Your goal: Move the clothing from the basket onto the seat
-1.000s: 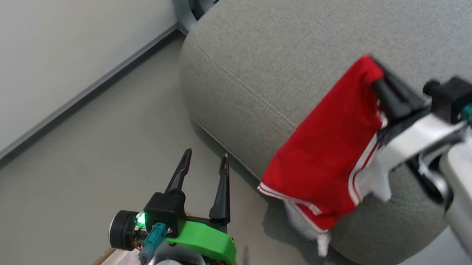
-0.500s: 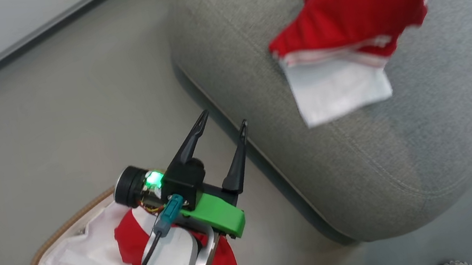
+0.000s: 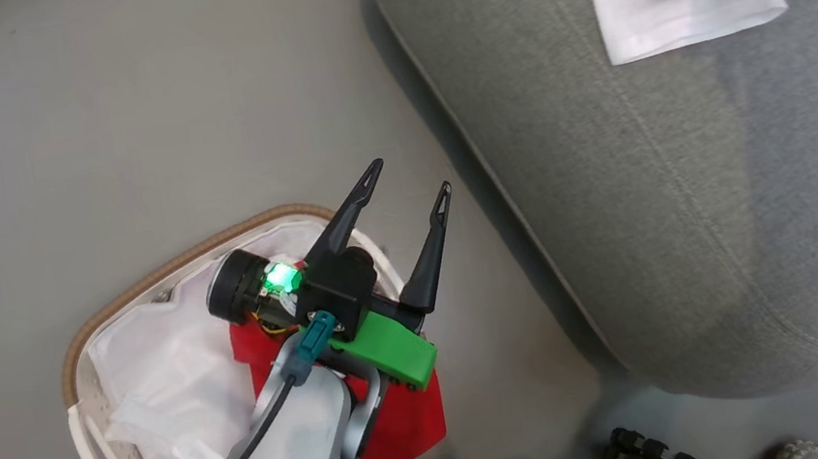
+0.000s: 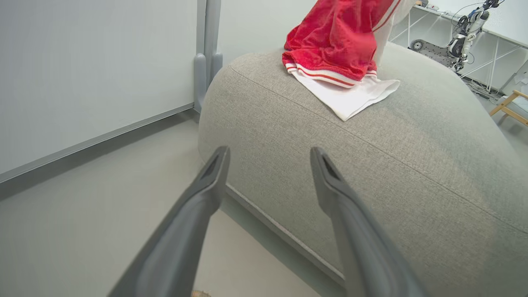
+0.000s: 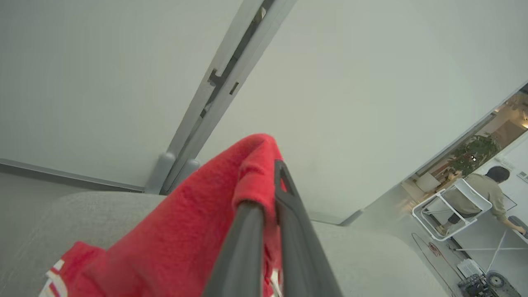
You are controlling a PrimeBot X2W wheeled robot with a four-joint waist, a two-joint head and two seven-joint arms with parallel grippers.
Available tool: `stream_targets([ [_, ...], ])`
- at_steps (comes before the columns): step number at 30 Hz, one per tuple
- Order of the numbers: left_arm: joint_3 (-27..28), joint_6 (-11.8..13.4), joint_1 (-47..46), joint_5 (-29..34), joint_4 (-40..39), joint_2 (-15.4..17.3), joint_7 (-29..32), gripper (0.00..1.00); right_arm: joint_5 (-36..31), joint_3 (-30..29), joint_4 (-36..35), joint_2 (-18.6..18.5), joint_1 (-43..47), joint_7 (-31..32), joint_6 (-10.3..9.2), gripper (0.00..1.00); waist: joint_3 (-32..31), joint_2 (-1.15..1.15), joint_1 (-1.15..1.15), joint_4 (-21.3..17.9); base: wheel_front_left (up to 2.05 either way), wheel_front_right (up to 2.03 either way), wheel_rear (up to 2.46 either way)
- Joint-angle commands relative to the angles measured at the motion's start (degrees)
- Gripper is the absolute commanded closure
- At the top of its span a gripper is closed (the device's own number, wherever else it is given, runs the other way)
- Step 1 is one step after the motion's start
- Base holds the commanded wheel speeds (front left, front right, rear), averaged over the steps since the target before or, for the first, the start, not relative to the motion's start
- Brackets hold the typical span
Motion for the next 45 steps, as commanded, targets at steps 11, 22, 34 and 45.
stream_targets([
  [11,0.42,-0.27,1.51,-1.22,1.59,0.24,-0.01,0.0,0.88,-9.2,5.35,5.15,18.1,-0.01,-0.08,0.0,-2.58,0.0,-0.01,2.68,0.0,0.0,0.0],
  [22,2.92,0.68,7.06,-1.61,1.17,0.25,-0.01,0.0,3.62,-11.49,-2.68,9.05,31.94,-0.01,-0.08,0.0,-11.46,0.0,-0.01,2.54,0.0,0.0,0.0],
  [34,7.36,4.22,14.61,-2.47,-1.22,0.26,-0.01,0.0,8.88,-5.29,-14.81,17.05,40.56,-0.01,-0.08,0.0,-19.23,0.0,-0.01,9.11,0.0,0.0,0.0],
  [45,15.38,6.67,17.67,-1.66,-0.07,0.24,-0.01,0.0,9.78,-0.26,-15.32,20.07,42.36,-0.01,-0.08,0.0,-21.96,0.0,-0.01,16.18,0.0,0.0,0.0],
])
